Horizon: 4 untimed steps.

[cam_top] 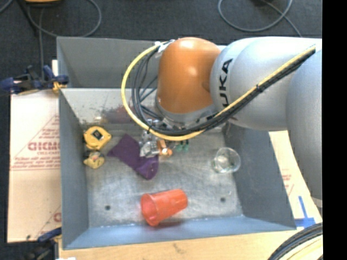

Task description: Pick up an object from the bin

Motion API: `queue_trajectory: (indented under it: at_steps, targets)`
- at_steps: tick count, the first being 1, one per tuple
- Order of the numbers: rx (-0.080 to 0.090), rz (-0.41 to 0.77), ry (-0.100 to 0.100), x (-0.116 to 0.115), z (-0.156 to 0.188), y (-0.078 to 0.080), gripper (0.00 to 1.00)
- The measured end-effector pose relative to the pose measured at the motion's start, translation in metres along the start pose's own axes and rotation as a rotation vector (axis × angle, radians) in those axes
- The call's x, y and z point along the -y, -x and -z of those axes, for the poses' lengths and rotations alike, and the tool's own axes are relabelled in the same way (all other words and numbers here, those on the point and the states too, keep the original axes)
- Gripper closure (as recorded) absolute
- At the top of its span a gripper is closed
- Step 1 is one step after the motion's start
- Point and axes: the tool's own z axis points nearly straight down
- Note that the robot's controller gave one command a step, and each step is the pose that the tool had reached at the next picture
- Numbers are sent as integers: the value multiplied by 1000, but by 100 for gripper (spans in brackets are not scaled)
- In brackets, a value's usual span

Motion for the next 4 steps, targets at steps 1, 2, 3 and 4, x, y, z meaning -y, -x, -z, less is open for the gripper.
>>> queue_trajectory:
  at_steps: [1,2,3,4]
  targets:
    - [2,-35,1,3,62,-1,100]
    - [5,-4,-1,1,121,12,100]
    - [20,-70,3,-7,109,7,100]
    - [8,293,-1,13,-27,-16,0]
